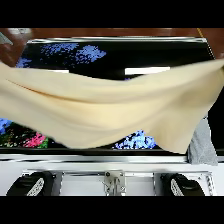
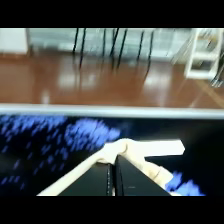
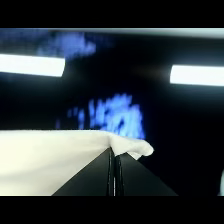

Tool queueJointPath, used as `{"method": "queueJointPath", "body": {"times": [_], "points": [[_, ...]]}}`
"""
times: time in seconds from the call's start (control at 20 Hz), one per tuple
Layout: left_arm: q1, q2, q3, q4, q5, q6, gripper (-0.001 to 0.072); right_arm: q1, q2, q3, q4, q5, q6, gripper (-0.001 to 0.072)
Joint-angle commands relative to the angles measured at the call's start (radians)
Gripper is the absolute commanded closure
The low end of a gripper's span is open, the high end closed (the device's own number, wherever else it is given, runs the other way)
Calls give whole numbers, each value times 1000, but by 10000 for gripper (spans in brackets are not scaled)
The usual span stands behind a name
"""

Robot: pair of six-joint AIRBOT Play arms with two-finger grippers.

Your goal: Fold the shirts.

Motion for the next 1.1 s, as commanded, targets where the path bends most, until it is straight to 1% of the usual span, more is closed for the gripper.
{"method": "queueJointPath", "body": {"times": [0.0, 0.1, 0.2, 0.3, 0.4, 0.45, 0.55, 0.65, 0.7, 0.75, 0.8, 0.9, 1.05], "points": [[1, 4, -131, 111, -125, -11, 670, 0, -54, -28, -32, 340, 100, 652], [1, -4, -268, 114, -121, -11, 670, 0, -66, -126, -30, 352, 123, 652], [1, -25, -401, 114, -116, -11, 670, 2, -66, -272, -19, 323, 129, 652], [1, -58, -517, 113, -67, -11, 670, 2, -66, -443, -18, 220, 129, 652], [1, -109, -598, 111, 42, -11, 670, 2, -89, -597, -16, 3, 129, 652], [1, -147, -615, 106, 101, -11, 670, 2, -117, -653, -15, -160, 127, 652], [0, -242, -620, 63, 224, -11, 670, 2, -199, -688, -3, -439, 129, 652], [0, -333, -620, 12, 350, -11, 670, 1, -282, -688, 84, -653, 130, 652], [0, -378, -620, -11, 413, -11, 670, 1, -322, -688, 151, -741, 130, 652], [0, -419, -620, -32, 463, -11, 670, 1, -360, -688, 215, -800, 130, 652], [0, -461, -620, -59, 500, -11, 670, 1, -403, -688, 278, -827, 137, 652], [-8, -541, -620, -119, 503, -11, 669, 2, -488, -688, 342, -811, 144, 652], [-40, -648, -620, -153, 374, -11, 669, 2, -594, -688, 319, -729, 143, 652]]}}
